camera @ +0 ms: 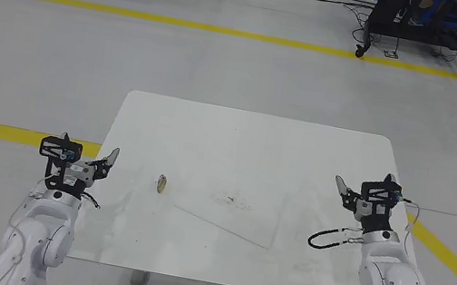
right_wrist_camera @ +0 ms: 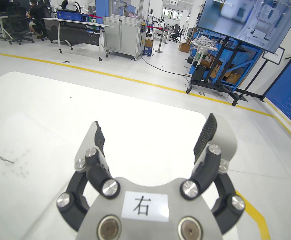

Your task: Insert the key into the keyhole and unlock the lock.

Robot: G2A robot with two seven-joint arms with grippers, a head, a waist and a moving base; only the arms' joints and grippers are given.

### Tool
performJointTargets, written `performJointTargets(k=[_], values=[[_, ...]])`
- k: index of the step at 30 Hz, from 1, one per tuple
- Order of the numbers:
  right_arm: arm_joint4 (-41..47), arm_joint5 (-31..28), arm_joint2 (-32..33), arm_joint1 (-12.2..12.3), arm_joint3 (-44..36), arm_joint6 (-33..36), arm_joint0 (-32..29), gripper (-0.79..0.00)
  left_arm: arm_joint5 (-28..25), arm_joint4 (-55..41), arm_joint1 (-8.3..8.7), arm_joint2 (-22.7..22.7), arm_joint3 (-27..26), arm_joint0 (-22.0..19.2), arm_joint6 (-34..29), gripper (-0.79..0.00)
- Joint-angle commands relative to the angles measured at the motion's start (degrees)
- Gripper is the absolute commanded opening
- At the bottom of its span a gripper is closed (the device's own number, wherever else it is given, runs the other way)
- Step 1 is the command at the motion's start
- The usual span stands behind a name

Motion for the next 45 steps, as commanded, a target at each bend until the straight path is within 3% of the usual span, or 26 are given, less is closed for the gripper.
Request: performJointTargets(k=[1,10,17,21,22,23,26,34,36,38,45], values=[[0.8,-2.4,-1.4,-0.1,0.4,0.2,0.6,0.000,0.0,0.0,0.00,0.0,0.0,0.0,0.0,0.000],[0.4,-15.2,-11.3,-0.7,9.8,2.7,10.8,0.000,0.0,0.0,0.00,0.0,0.0,0.0,0.0,0.000],[4.1,-35.5,-19.7,-1.4,20.7,1.2,19.6,0.000,0.0,0.0,0.00,0.0,0.0,0.0,0.0,0.000],[2.9,-40.7,-25.2,-2.3,27.5,0.2,25.2,0.000,0.0,0.0,0.00,0.0,0.0,0.0,0.0,0.000],[2.3,-41.7,-26.2,-2.5,28.8,-0.1,26.3,-0.037,0.0,0.0,0.00,0.0,0.0,0.0,0.0,0.000],[1.4,-42.6,-27.4,-2.7,30.3,-0.6,27.6,-0.326,0.0,0.0,0.00,0.0,0.0,0.0,0.0,0.000],[0.0,-44.9,-29.7,-3.0,33.0,-1.0,29.9,-0.517,0.0,0.0,0.00,0.0,0.0,0.0,0.0,0.000],[-3.6,-46.2,-36.0,-4.6,40.6,-0.3,36.0,-0.566,0.0,0.0,0.00,0.0,0.0,0.0,0.0,0.000],[-4.1,-45.6,-37.1,-5.0,41.9,-0.6,36.8,-0.717,0.0,0.0,0.00,0.0,0.0,0.0,0.0,0.000],[-4.4,-45.3,-38.0,-5.3,43.0,-0.9,37.6,-0.785,0.0,0.0,0.00,0.0,0.0,0.0,0.0,0.000],[-5.7,-42.9,-39.5,-5.8,44.8,-2.4,39.0,-0.785,0.0,0.0,0.00,0.0,0.0,0.0,0.0,0.000]])
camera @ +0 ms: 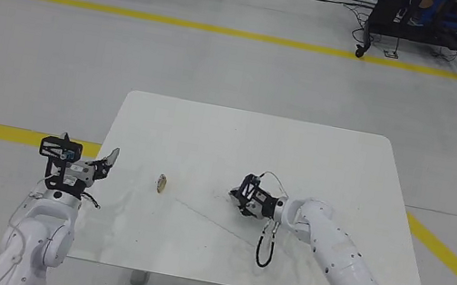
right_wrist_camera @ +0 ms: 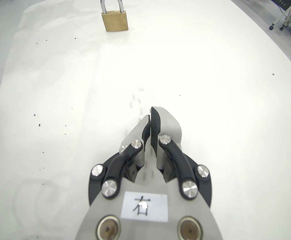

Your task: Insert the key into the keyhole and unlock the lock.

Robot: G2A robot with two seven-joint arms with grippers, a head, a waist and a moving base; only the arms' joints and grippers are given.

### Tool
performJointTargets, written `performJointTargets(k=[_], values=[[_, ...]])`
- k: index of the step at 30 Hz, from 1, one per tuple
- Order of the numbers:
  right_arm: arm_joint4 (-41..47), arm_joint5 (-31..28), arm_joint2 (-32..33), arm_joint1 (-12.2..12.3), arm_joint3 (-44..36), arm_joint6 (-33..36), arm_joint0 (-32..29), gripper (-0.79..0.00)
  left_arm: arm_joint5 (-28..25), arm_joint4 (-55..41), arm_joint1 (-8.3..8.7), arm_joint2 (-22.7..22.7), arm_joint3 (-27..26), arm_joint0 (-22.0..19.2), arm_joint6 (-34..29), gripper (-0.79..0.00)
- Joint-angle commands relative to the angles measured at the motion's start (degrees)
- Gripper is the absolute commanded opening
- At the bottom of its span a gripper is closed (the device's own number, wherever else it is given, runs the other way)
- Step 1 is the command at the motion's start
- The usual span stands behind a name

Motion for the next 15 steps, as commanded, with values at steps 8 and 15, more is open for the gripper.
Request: performJointTargets(k=[8,15], values=[[-2.6,-1.0,2.3,1.3,-3.1,-3.4,-0.7,-0.785,0.0,0.0,0.00,0.0,0.0,0.0,0.0,0.000],[-2.7,-3.2,8.4,3.7,-11.9,-7.3,-5.3,-0.785,0.0,0.0,0.00,0.0,0.0,0.0,0.0,0.000]])
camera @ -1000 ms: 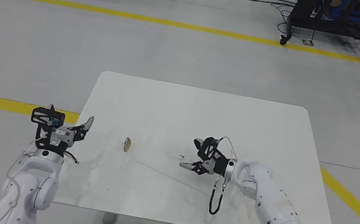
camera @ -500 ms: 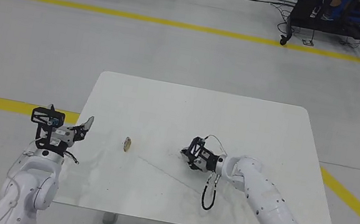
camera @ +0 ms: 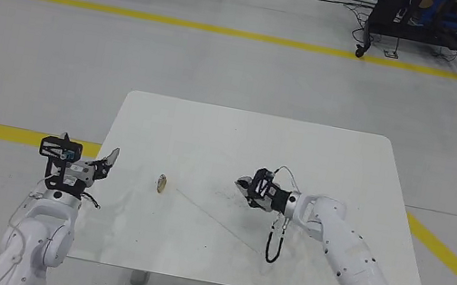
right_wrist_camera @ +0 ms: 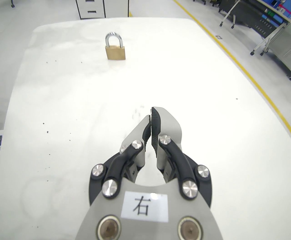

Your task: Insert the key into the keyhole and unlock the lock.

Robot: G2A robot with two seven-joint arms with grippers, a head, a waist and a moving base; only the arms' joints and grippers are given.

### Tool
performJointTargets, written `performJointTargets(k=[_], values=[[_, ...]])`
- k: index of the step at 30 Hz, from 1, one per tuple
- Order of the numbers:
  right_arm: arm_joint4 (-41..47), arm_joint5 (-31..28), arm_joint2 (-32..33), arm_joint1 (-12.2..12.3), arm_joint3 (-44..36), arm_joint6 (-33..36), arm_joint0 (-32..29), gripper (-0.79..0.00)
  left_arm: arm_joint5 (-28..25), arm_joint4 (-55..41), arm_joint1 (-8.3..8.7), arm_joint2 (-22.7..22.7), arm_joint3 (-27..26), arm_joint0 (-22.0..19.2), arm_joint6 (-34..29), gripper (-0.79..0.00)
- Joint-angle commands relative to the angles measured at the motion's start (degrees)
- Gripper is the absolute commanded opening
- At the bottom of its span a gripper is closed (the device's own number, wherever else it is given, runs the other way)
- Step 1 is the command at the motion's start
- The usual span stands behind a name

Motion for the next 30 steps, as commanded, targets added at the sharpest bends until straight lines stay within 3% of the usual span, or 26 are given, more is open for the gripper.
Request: performJointTargets(k=[1,5,17,20,24,30], values=[[0.9,-1.4,2.2,0.7,-2.8,-1.8,-1.9,-0.785,0.0,0.0,0.00,0.0,0.0,0.0,0.0,0.000],[4.3,-4.6,5.9,1.8,-6.4,-4.7,-5.4,-0.785,0.0,0.0,0.00,0.0,0.0,0.0,0.0,0.000],[6.4,-3.5,6.1,1.7,-6.0,-5.6,-6.2,-0.785,0.0,0.0,0.00,0.0,0.0,0.0,0.0,0.000],[12.3,-3.3,5.5,1.2,-3.7,-7.3,-6.2,-0.785,-0.1,-0.5,-0.04,0.0,-0.2,-0.1,0.1,0.000],[24.7,-3.2,3.0,-0.4,2.4,-8.8,-4.1,-0.785,-3.7,-8.5,-0.46,1.4,-3.6,-0.6,-1.0,0.000],[36.7,-6.1,-1.0,-2.6,9.0,-7.0,-0.5,-0.785,-10.5,-19.4,-1.09,8.8,-6.9,-4.3,-12.0,0.000]])
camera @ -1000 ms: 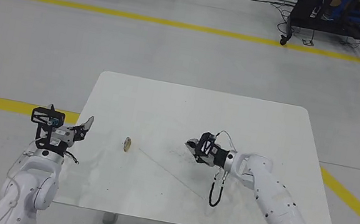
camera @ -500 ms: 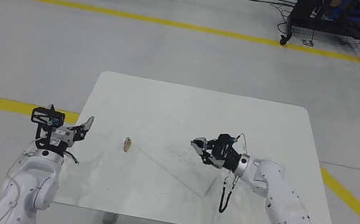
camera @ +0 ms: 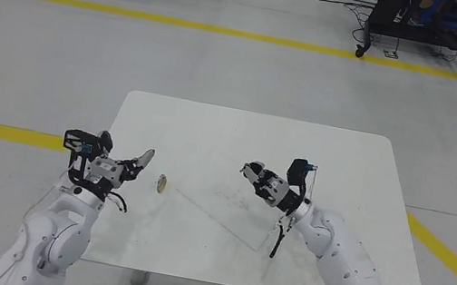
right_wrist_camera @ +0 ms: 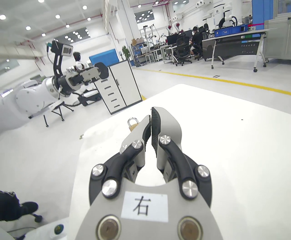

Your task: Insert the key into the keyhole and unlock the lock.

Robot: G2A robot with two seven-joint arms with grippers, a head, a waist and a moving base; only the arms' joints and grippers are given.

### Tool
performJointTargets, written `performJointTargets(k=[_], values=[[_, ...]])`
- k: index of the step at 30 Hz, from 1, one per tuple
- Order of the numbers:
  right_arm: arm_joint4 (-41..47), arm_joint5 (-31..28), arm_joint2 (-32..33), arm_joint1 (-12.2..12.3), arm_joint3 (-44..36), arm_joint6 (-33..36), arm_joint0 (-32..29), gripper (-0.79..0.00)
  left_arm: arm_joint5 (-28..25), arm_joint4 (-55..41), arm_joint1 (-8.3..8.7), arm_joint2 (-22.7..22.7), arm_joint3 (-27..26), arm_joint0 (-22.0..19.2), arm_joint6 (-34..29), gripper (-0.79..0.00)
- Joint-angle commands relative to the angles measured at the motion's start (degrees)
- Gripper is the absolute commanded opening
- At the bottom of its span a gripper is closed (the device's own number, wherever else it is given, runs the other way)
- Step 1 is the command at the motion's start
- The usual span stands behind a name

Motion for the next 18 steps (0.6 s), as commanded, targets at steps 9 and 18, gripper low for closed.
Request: performJointTargets(k=[9,18], values=[[1.6,-3.8,-0.2,-0.2,1.9,0.1,1.5,-0.785,-0.6,0.4,-0.19,3.8,-0.2,-3.2,-5.3,0.000],[10.8,-6.3,-1.7,-1.0,2.8,3.3,1.3,-0.785,-14.2,-43.8,-0.08,1.3,2.7,-3.6,-15.9,0.000]])
